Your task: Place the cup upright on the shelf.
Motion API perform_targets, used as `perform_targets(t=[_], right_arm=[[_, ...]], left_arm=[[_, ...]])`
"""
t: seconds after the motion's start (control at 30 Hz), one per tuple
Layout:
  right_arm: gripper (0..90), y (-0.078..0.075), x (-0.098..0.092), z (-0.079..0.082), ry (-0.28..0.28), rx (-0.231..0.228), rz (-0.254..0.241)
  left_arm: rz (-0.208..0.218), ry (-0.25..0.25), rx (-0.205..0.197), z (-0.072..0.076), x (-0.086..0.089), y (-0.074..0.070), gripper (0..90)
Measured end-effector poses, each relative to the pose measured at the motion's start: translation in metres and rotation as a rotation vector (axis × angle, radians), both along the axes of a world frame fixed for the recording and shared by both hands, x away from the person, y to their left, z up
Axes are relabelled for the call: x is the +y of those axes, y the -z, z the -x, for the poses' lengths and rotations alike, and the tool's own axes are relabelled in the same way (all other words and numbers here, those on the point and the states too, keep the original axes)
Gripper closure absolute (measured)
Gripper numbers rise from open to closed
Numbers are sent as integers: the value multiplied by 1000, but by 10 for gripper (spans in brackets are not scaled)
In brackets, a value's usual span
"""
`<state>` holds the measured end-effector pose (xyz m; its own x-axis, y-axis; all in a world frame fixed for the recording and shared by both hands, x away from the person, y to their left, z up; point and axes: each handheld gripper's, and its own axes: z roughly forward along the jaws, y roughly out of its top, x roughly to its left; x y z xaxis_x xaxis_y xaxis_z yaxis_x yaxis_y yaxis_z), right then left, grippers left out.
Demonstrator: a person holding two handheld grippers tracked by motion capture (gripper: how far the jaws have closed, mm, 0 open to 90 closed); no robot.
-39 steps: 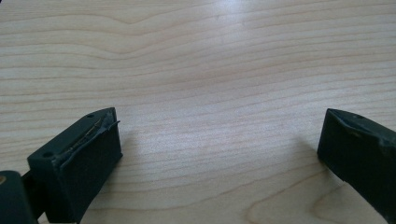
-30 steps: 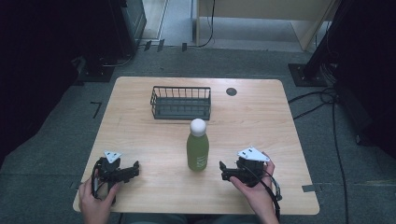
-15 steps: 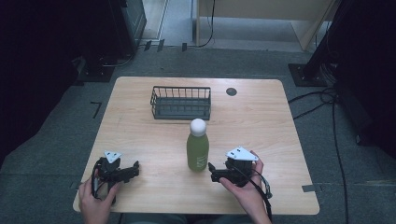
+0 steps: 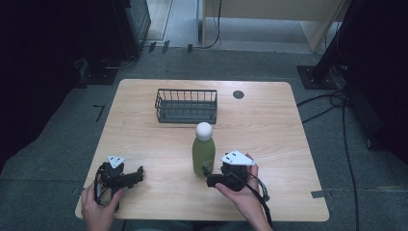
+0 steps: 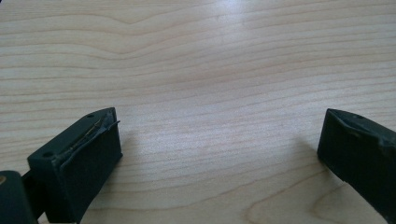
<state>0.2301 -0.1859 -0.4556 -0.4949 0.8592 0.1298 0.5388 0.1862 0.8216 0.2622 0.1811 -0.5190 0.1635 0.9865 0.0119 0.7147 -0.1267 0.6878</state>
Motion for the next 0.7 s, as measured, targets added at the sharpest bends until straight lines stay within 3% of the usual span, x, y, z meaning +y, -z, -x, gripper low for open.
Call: perform_targets(t=[0.7], right_arm=[[167,-4,28,-16,-16,-27,-38]], left_arm=[[0,0,0,0,0,0,0]])
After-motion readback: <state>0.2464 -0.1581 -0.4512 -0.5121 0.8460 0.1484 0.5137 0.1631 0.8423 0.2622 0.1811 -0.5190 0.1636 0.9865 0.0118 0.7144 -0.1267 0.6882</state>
